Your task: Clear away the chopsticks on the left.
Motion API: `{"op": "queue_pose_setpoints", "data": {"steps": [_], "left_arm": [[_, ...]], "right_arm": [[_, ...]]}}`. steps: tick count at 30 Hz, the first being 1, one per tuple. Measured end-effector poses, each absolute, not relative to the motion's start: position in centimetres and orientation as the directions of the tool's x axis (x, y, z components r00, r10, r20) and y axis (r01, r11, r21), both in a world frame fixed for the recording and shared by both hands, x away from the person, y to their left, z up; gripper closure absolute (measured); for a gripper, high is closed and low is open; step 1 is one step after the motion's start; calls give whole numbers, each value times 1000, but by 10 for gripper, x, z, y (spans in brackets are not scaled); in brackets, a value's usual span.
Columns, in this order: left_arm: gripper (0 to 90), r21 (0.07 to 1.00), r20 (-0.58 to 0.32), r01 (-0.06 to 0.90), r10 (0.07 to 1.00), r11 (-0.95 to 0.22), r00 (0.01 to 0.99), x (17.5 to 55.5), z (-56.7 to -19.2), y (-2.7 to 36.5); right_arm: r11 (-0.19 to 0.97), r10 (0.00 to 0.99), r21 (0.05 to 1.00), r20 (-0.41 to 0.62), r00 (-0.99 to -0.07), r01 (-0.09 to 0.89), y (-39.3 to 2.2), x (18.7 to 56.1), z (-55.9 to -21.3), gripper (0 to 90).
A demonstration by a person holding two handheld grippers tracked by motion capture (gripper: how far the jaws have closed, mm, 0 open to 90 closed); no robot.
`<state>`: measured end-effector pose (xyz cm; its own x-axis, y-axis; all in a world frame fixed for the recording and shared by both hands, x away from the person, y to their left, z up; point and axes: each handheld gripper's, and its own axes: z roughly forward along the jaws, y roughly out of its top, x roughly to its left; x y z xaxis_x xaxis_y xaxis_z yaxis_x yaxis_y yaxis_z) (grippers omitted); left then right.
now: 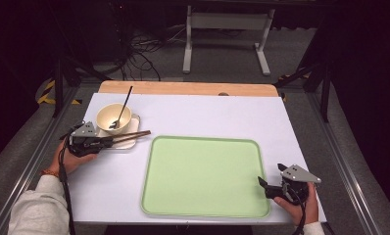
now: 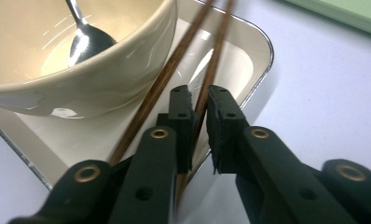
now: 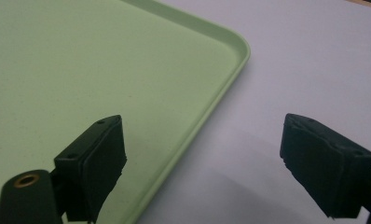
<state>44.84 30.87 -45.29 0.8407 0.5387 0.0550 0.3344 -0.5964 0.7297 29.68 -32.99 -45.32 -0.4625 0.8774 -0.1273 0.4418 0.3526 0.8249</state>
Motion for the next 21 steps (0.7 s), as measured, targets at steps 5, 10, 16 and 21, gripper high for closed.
{"op": "queue_pose_setpoints", "data": {"steps": [5, 10, 16, 21], "left_arm": [[851, 693, 92, 339, 545, -636, 833, 447, -448, 305], [853, 693, 91, 341, 546, -635, 833, 446, -448, 305], [854, 720, 100, 325, 554, -614, 826, 443, -444, 307], [854, 729, 103, 317, 556, -606, 825, 438, -439, 306]], "right_arm": [[346, 878, 828, -120, -464, 442, -330, 297, -453, 146], [342, 879, 830, -117, -463, 441, -330, 297, -453, 145], [343, 877, 830, -116, -466, 440, -330, 298, -453, 146], [342, 876, 832, -113, -469, 438, -330, 298, -453, 146]]}}
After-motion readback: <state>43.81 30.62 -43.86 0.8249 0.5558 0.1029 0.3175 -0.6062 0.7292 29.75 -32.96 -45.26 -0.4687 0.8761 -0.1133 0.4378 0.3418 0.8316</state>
